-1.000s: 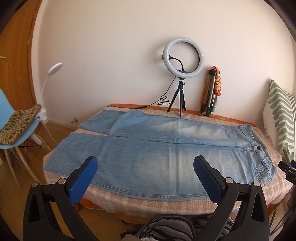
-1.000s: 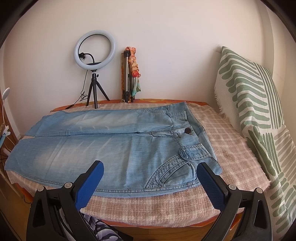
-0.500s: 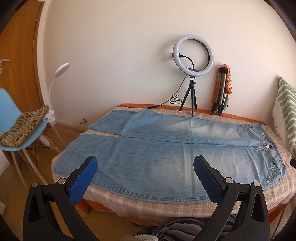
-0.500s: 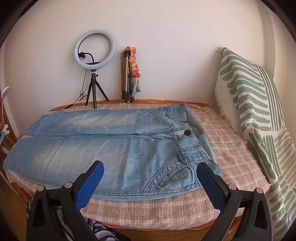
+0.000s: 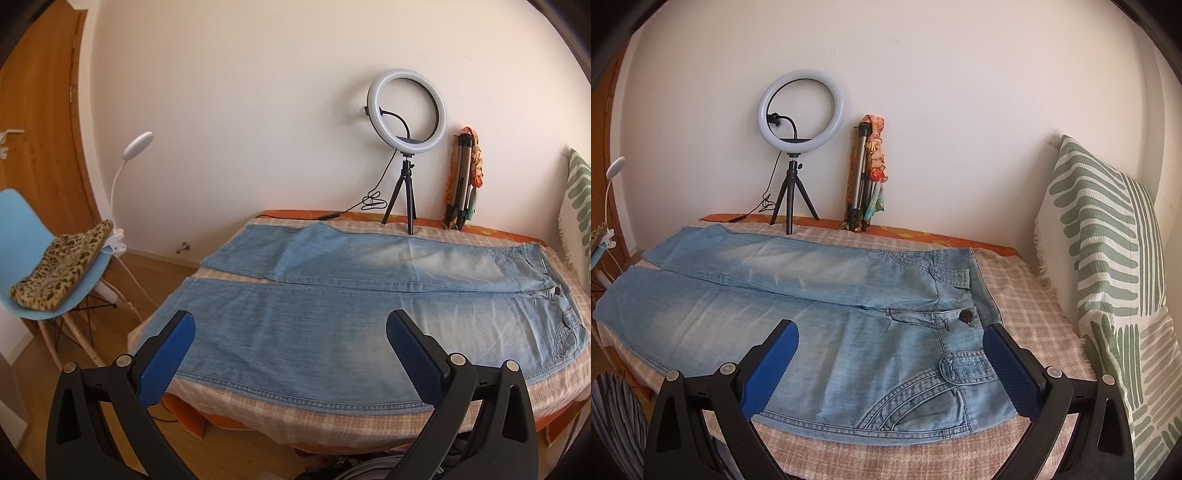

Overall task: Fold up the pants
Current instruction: 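Move the right tool to the jeans' leg seam and close on it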

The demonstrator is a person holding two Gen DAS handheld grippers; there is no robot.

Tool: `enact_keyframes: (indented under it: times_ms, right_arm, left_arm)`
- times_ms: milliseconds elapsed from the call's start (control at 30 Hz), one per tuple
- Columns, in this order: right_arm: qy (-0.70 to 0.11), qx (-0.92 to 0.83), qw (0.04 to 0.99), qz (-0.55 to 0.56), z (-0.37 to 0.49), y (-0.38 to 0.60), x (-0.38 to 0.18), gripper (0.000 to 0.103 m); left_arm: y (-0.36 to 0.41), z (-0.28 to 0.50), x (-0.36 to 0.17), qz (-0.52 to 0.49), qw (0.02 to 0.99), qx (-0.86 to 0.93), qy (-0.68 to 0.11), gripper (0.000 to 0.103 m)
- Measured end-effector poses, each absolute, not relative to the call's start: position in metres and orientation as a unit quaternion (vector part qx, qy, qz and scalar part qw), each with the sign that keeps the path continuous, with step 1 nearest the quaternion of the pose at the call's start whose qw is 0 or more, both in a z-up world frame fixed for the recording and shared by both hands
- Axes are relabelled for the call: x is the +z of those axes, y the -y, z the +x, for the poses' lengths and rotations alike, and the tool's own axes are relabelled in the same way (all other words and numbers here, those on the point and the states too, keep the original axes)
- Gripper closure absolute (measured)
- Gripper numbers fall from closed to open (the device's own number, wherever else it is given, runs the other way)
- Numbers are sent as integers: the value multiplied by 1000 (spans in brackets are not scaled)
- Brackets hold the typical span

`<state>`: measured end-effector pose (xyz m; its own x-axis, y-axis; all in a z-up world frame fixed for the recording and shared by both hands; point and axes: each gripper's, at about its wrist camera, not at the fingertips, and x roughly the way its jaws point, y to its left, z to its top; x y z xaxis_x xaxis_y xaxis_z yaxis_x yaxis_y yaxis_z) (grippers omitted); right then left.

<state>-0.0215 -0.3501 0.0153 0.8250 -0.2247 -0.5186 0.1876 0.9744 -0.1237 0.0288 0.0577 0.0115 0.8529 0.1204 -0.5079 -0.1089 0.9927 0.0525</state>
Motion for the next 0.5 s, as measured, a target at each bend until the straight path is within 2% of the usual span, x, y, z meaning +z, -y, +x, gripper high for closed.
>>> enact_keyframes:
  times_ms: [400,500]
  right_arm:
    - [-309,12,949,-62,99,350,20,2]
    - [-329,47,941,-67,144,350,13,8]
  left_arm:
    - [-77,112,10,-4,953,36,-300,3]
    - [-75,140,4,9,951,29,-309,5]
